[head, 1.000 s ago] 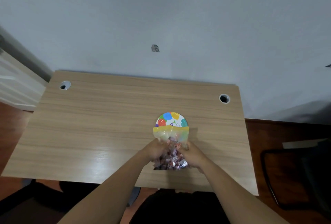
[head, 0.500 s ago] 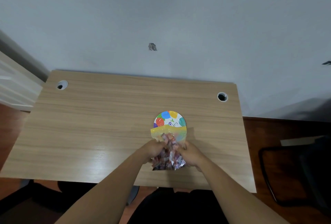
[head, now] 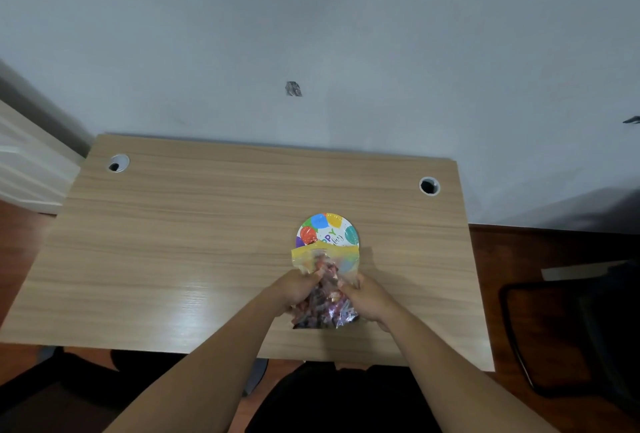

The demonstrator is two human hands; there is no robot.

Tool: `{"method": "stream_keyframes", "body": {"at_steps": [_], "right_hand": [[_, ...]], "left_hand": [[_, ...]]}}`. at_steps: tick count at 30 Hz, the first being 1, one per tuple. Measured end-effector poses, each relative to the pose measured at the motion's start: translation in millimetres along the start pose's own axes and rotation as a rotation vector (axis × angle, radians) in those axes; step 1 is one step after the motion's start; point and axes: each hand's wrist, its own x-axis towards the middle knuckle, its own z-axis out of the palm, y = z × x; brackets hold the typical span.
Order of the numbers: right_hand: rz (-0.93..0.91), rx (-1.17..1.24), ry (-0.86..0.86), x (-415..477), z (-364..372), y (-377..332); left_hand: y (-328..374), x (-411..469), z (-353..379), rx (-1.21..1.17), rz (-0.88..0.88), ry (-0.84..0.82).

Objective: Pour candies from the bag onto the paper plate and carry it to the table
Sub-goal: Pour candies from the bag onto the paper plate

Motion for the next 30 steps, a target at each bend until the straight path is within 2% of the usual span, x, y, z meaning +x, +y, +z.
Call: {"method": "stream_keyframes", "body": {"at_steps": [13, 17, 30], "right_hand": [[0.050, -0.064, 0.054, 3.0, -1.7, 3.3], [0.051, -0.009, 0.015, 3.7, -0.8, 4.3], [0.058, -0.042, 0.015, -2.2, -2.5, 3.0]], "left_hand": [[-2.2, 4.6, 4.5, -0.016, 0.019, 0.037], [-5.0, 4.6, 4.4, -0.020, 0.020, 0.037], [-12.8, 0.0, 2.4, -0.139, 0.068, 0.000]]}}
